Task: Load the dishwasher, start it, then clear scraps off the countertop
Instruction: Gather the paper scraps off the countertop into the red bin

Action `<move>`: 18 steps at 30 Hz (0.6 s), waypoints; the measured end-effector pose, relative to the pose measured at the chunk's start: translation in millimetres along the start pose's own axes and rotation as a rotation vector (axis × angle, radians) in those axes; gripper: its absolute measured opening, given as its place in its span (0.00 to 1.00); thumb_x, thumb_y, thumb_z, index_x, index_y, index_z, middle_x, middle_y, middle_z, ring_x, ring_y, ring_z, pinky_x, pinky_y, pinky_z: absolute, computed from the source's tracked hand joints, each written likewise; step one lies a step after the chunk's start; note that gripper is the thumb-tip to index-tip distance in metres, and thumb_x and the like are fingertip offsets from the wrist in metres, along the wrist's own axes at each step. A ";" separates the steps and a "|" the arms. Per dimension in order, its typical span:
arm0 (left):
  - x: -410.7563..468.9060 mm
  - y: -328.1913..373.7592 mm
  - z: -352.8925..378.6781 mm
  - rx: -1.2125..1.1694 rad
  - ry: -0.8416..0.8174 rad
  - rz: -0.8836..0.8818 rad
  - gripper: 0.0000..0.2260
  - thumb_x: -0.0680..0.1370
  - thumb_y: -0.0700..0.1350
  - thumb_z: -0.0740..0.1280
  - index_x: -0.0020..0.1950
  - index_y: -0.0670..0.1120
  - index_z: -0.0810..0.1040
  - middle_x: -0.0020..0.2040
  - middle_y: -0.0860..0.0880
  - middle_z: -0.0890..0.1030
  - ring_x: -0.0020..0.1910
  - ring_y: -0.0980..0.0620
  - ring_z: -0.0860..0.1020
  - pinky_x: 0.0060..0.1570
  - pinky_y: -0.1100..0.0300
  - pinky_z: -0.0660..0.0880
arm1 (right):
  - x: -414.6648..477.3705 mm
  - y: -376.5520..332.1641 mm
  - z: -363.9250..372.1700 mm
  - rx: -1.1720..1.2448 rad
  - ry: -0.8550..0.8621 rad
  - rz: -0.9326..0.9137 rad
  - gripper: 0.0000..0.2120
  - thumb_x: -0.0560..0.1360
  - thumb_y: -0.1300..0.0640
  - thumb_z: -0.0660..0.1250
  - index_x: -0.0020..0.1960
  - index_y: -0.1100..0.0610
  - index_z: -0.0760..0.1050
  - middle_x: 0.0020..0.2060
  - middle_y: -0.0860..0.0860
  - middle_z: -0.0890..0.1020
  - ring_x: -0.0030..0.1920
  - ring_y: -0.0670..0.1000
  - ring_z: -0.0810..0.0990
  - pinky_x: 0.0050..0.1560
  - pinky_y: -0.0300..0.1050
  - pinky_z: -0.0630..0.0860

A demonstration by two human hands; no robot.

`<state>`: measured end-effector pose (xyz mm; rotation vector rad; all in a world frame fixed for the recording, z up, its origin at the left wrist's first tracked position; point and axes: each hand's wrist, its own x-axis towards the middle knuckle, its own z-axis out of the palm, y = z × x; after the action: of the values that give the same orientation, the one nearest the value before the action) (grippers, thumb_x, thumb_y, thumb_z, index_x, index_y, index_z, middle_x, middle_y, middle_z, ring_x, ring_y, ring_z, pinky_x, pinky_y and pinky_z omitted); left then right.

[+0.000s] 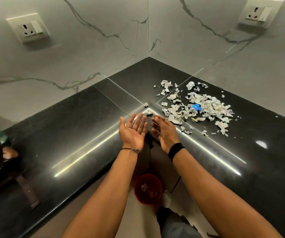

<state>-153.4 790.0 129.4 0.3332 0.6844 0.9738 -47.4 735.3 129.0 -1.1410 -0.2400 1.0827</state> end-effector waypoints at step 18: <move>182.1 13.4 39.8 -0.006 0.101 0.000 0.28 0.82 0.62 0.58 0.72 0.43 0.74 0.64 0.42 0.82 0.64 0.43 0.81 0.72 0.46 0.70 | 221.6 5.9 1.8 -1.453 -0.243 -0.335 0.18 0.74 0.55 0.71 0.63 0.51 0.80 0.54 0.54 0.78 0.53 0.54 0.78 0.57 0.50 0.76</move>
<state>-66.7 952.5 97.2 0.2801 0.7732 0.9979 59.9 911.6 48.1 -2.0988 -1.5202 0.6397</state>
